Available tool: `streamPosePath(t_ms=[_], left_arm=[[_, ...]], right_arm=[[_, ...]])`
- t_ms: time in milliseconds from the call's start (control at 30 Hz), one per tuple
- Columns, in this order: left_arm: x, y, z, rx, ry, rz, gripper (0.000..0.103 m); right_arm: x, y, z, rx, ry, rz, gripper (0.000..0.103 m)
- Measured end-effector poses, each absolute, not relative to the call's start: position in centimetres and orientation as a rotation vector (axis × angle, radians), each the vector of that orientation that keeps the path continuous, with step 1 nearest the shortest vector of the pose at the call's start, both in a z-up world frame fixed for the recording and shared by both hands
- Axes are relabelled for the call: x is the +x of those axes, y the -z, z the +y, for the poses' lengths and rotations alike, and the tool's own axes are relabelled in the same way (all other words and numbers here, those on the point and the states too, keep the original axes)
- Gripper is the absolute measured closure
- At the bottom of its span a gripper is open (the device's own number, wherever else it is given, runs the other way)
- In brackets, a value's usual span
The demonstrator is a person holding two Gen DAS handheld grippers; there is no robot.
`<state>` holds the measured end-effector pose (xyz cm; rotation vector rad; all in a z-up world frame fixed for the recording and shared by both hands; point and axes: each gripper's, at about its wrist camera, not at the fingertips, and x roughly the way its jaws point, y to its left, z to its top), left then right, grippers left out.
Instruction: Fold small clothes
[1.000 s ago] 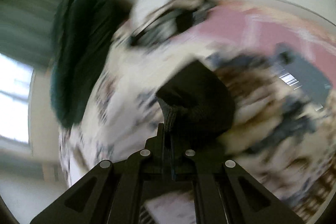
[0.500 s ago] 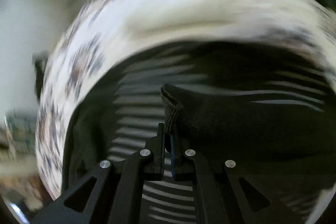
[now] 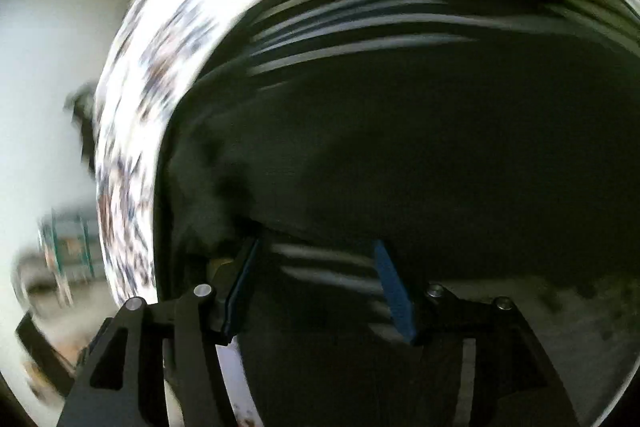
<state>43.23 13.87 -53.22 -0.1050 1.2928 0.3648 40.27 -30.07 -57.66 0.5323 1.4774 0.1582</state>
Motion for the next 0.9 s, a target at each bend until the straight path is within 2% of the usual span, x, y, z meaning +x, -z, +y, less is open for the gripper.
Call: streamPosePath(t_ms=[200,267,400,533,567,600,633,667,700,733,767,900], left_arm=[[39.5,53.7,19.7,-0.351,-0.395,1.327,0.0],[37.2,53.9,21.8,-0.402,-0.42,1.337,0.0],[31.2,54.7,26.1,-0.483,-0.496,1.346,0.0],[27.4,58.6,28.2,-0.54,-0.5,1.421,0.001],[26.9,59.8,28.5,-0.557,-0.504,1.436,0.009],[26.6,60.8,28.7,-0.58,-0.504,1.442,0.027],[26.4,61.7,28.8,-0.602,-0.502,1.445,0.037],[26.4,62.1,28.7,-0.616,-0.493,1.433,0.053],[26.5,62.0,28.6,-0.616,-0.489,1.416,0.078],[26.8,61.5,28.4,-0.628,-0.467,1.379,0.091],[27.1,60.5,28.5,-0.649,-0.453,1.343,0.096],[28.5,54.1,32.0,-0.695,-0.517,1.121,0.096]], right_arm=[[33.2,58.9,-42.4,0.672,0.114,1.523,0.042],[31.5,59.7,-44.5,0.688,0.153,1.534,0.038],[30.5,60.7,-43.0,0.688,0.149,1.542,0.036],[30.7,61.0,-37.8,0.638,0.076,1.549,0.036],[31.3,61.0,-35.4,0.612,0.058,1.552,0.036],[31.6,61.1,-34.0,0.587,0.044,1.559,0.036],[32.0,61.1,-33.0,0.569,0.034,1.565,0.036],[32.5,61.0,-31.6,0.541,0.018,1.567,0.036],[32.9,60.8,-30.5,0.517,0.005,1.567,0.036],[33.2,60.6,-29.6,0.49,-0.011,1.563,0.036],[33.7,60.3,-28.5,0.457,-0.029,1.56,0.036],[35.7,59.1,-24.6,0.387,-0.099,1.551,0.036]])
